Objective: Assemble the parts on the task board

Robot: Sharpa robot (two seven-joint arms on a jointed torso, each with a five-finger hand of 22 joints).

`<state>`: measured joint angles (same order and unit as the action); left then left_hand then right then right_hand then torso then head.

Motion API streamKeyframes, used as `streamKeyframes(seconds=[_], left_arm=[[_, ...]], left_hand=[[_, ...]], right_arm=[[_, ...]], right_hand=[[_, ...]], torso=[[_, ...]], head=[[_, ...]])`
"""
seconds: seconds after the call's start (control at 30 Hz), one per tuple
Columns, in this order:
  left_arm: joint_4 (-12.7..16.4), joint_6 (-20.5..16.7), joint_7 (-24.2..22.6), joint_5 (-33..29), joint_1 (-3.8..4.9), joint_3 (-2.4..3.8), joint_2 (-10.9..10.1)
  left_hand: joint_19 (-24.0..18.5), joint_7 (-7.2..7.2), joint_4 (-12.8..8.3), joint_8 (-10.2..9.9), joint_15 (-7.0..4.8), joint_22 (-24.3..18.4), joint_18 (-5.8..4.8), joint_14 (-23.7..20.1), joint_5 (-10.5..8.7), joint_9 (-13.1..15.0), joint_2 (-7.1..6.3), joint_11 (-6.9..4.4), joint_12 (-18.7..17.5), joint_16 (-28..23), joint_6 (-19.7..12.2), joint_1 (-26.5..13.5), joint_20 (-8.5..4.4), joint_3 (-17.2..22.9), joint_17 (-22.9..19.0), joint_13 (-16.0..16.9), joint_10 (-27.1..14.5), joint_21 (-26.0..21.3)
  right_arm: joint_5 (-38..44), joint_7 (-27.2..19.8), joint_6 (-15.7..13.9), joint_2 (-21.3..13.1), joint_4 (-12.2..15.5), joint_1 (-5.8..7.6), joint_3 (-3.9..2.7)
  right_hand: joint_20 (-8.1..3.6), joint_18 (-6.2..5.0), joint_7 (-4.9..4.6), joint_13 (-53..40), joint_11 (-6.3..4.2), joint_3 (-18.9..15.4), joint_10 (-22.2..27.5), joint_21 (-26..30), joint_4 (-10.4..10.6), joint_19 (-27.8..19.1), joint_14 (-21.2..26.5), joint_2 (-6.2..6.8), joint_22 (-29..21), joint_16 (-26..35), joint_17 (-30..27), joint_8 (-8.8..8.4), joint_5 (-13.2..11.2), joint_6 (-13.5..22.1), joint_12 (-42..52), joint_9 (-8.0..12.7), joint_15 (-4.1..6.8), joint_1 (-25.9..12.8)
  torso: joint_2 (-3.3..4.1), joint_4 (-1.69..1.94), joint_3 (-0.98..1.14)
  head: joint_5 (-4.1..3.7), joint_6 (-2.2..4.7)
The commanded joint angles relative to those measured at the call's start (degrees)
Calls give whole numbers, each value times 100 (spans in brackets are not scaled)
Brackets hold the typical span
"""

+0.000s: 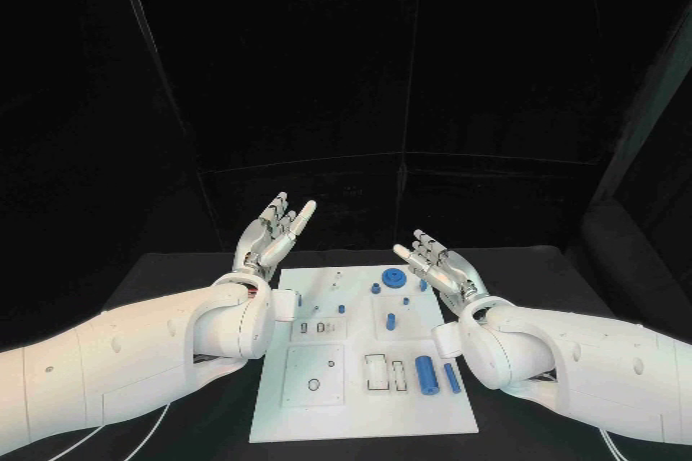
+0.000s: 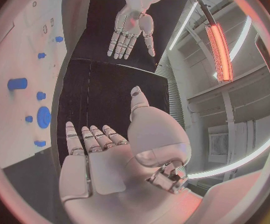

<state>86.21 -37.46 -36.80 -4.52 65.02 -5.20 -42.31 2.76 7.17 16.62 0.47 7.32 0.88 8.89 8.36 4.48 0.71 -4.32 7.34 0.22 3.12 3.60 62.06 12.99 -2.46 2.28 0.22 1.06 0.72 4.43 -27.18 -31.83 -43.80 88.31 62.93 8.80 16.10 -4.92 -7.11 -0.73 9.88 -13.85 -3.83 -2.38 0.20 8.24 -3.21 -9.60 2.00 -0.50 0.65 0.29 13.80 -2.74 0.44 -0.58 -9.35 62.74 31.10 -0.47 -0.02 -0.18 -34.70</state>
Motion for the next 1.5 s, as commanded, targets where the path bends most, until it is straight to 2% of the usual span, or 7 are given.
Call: streamKeyframes(seconds=[0.03, 0.23, 0.43, 0.57, 0.7, 0.9, 1.5], left_arm=[[-5, 303, -476, -129, 12, 0, 6], [-64, 522, -417, -155, 17, 0, -79], [7, 617, -455, -182, 36, 0, -247], [73, 712, -464, -186, 52, -1, -366], [166, 840, -424, -188, 79, -1, -486], [388, 995, -355, -146, 108, -1, -643], [1291, 1094, -371, -122, 197, -1, -968]], left_hand=[[-1, 247, 48, 29, 39, 7, 105, 30, 35, 7, 11, 53, 7, 30, 54, 145, 58, 13, 10, 8, 1, 27], [17, 368, 40, 39, 165, 14, 69, 140, 22, 15, 99, 185, 29, 141, 97, 196, 145, 72, 49, 28, 85, 40], [585, 676, 14, 193, 413, 175, 33, 1110, -8, 108, 261, 535, 319, 640, 804, 620, 350, 122, 239, 173, 1034, 321], [2207, 813, -58, 435, 626, 538, -138, 2725, -27, 216, 372, 795, 801, 1189, 1767, 991, 388, 106, 458, 323, 2517, 1055], [3450, 886, -239, 706, 423, 678, 25, 3689, -38, 315, 453, 635, 1177, 1281, 2957, 1353, 357, 58, 462, 381, 4128, 1484], [4321, 753, -555, 875, 180, 664, 171, 4629, -38, 345, 558, 449, 1146, 1266, 4256, 1648, 262, 43, 456, 344, 4902, 1656], [4795, 606, -849, 708, 47, 478, 168, 5177, -37, 307, 694, 296, 850, 911, 4866, 1706, 126, -39, 489, 346, 5560, 1507]], right_arm=[[346, 68, 645, 10, -9, 35, 34], [1020, -4, 519, -40, -263, 253, 36], [1806, 23, 400, -45, -456, 505, 35], [2340, 88, 393, -59, -534, 693, 34], [3015, 285, 489, -53, -634, 888, 34], [4347, 851, 647, -17, -802, 1113, 31], [7487, 2759, 1635, 396, -1114, 1403, -101]], right_hand=[[67, -190, -639, -88, 172, 148, -622, -210, -428, 396, -619, -154, 107, -204, 96, 104, -43, -429, 156, -64, -156, 782], [59, -251, -840, -311, 463, 541, -3067, -996, -1077, 2050, -2751, -138, 463, -844, 279, 462, -142, -1996, 830, -262, -393, 1447], [40, -537, -726, -303, 199, 727, -4567, -1471, -1438, 3141, -4612, -122, 588, -1193, 320, 814, -168, -3759, 1091, -406, -97, 1617], [-44, -569, -637, -274, 81, 794, -5052, -1590, -1636, 3501, -5136, -162, 576, -1128, 299, 854, -193, -4590, 987, -389, 36, 1578], [-184, -570, -566, -272, -10, 859, -5444, -1725, -1687, 3830, -5644, -122, 582, -1067, 312, 762, -158, -4919, 812, -330, 182, 1604], [-393, -567, -496, -275, -138, 976, -5897, -1982, -1701, 4217, -6260, -20, 658, -1032, 346, 655, -69, -5239, 625, -320, 368, 1693], [-876, -561, -369, -295, -342, 1040, -6367, -3292, -1673, 5053, -7855, 328, 1333, -1621, 878, 387, -211, -5503, 336, -318, 792, 1655]], torso=[[0, -1, -1], [10, -8, -13], [39, -30, -18], [105, -37, -21], [190, -35, -21], [381, 6, -21], [950, 82, -62]], head=[[1, 1], [-79, 12], [-95, 52], [-99, 92], [-103, 114], [-125, 181], [-210, 328]])
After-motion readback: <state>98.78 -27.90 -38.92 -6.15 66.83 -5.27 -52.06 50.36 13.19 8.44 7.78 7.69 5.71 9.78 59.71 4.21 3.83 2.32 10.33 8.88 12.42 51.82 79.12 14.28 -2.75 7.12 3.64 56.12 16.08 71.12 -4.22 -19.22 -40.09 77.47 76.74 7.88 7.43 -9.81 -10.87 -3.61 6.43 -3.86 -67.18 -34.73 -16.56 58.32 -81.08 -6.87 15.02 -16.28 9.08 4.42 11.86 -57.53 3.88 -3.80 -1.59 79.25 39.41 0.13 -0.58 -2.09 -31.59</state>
